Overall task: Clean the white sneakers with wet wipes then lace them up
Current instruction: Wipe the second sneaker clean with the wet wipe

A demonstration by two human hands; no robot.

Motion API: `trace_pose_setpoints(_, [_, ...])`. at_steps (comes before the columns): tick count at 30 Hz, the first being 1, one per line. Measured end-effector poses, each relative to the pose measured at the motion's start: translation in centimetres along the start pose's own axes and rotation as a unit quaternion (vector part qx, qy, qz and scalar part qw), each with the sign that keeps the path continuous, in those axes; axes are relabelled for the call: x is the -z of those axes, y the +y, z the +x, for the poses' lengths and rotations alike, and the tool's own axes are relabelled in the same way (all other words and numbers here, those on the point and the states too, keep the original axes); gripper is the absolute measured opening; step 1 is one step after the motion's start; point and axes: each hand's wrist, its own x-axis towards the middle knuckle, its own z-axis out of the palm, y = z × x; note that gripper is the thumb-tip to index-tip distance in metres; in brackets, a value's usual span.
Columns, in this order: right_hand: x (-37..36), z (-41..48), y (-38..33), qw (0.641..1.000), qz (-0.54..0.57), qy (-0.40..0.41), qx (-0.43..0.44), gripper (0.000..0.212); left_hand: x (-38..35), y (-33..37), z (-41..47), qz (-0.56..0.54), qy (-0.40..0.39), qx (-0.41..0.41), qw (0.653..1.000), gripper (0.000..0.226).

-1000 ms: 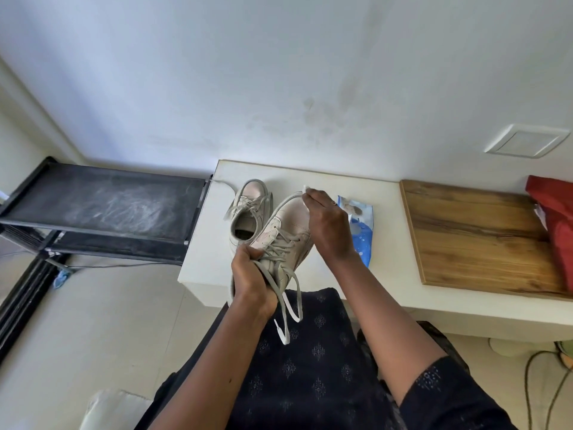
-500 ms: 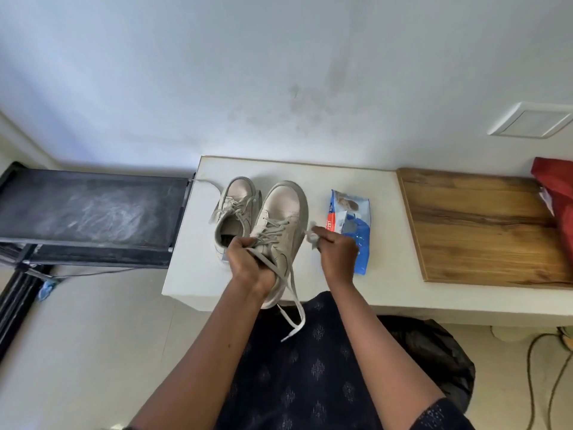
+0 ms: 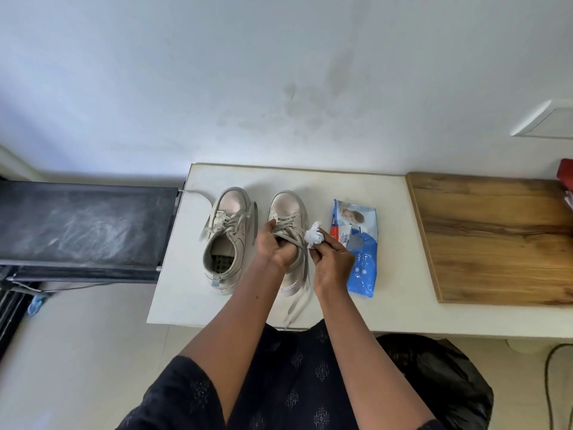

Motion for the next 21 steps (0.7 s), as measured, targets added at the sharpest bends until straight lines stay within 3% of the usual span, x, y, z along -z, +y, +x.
trace_pose_setpoints(8, [1.2,-0.4,-0.2,1.0,0.023,0.005,0.011,0.028,0.0,-1.7,1.7,0.031,0.024,-0.027,0.999,0.05])
trace_pose_setpoints(13, [1.5,-1.7,-1.1,0.999,0.03,-0.008,0.021,0.024,-0.6,-1.4,-1.0,0.066,0.026,-0.016,0.997,0.018])
trace_pose_setpoints(17, [1.4,-3.3,-1.7,0.999,0.025,-0.021,0.031,0.024,0.9,-0.1,-4.4,0.143,0.013,0.0,0.99,0.022])
trace_pose_setpoints(21, [1.1,-4.6,-1.5,0.999,0.018,-0.029,0.03,0.027,3.9,3.0,-6.4,0.131,0.052,-0.095,0.985,0.024])
